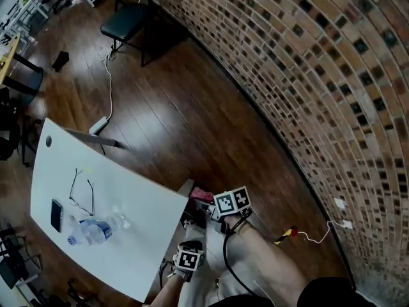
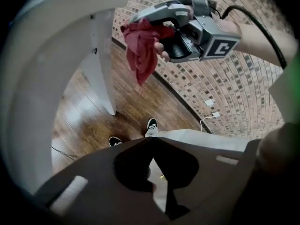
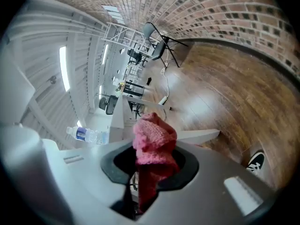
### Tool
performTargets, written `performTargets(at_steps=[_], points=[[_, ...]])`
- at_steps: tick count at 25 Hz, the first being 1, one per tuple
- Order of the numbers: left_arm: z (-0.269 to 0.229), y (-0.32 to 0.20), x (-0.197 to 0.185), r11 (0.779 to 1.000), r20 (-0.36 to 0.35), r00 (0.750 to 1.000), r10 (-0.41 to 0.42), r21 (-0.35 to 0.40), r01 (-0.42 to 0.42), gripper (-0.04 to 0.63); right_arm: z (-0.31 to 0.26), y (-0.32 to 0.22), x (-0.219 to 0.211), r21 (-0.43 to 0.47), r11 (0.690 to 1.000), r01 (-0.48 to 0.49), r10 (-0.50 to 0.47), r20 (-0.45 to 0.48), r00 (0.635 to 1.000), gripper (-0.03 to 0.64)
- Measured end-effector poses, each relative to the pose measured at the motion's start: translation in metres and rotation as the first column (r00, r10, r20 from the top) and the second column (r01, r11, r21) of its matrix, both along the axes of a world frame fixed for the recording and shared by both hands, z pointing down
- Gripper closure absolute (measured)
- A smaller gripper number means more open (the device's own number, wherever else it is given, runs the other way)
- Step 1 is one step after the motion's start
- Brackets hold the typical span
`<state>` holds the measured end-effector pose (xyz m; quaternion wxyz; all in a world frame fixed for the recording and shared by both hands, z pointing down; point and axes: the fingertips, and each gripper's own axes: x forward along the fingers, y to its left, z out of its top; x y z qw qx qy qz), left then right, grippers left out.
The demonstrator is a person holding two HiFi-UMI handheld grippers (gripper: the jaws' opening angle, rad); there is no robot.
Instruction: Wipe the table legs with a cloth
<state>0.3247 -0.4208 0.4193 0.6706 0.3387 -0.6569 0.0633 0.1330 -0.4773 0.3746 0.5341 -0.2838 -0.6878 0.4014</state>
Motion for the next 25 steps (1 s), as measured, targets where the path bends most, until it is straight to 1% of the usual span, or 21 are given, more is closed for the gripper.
performTargets(at_steps=[2,4,5,8,11,14,16,19,22,25], points=[[-0.021,0.002,0.003,1.000,-0.017,1.000,0.005,0.021,-0.004,0.593,-0.024,-0.007,0.010,0.042,0.999,0.020,-0.020,0.020,1.000,0.535],[-0.046,0.009,0.016,0.999,-0.041,0.999,0.028,0.036,-0.027,0.594,-0.051,-0.008,0.030,0.074,0.997,0.033,-0.035,0.028,0.999,0.537],[-0.059,0.012,0.019,0.998,-0.042,0.998,0.041,0.048,-0.039,0.594,-0.063,-0.008,0.039,0.091,0.995,0.040,-0.043,0.034,0.999,0.537],[-0.089,0.009,0.009,0.993,-0.006,0.998,0.059,0.099,-0.058,0.594,-0.092,-0.010,0.047,0.139,0.989,0.051,-0.061,0.069,0.996,0.537],[-0.111,-0.002,-0.013,0.987,0.038,0.999,0.014,0.158,-0.020,0.594,-0.119,-0.018,0.045,0.160,0.986,0.041,-0.059,0.109,0.992,0.537],[-0.130,0.004,-0.018,0.984,0.068,0.997,-0.034,0.175,0.022,0.592,-0.144,-0.016,0.060,0.185,0.981,0.062,-0.087,0.133,0.987,0.537],[-0.144,0.006,-0.023,0.981,0.089,0.994,-0.059,0.191,0.041,0.594,-0.159,-0.017,0.068,0.225,0.971,0.086,-0.124,0.159,0.980,0.537],[-0.170,-0.006,-0.038,0.963,0.101,0.989,-0.110,0.258,0.081,0.594,-0.181,-0.030,0.068,0.281,0.956,0.090,-0.153,0.212,0.965,0.537],[-0.183,-0.006,-0.047,0.941,0.089,0.983,-0.162,0.315,0.126,0.594,-0.196,-0.033,0.077,0.298,0.951,0.086,-0.159,0.231,0.960,0.537],[-0.205,-0.012,-0.064,0.903,0.087,0.972,-0.218,0.397,0.167,0.594,-0.204,-0.032,0.083,0.300,0.951,0.075,-0.152,0.241,0.958,0.537]])
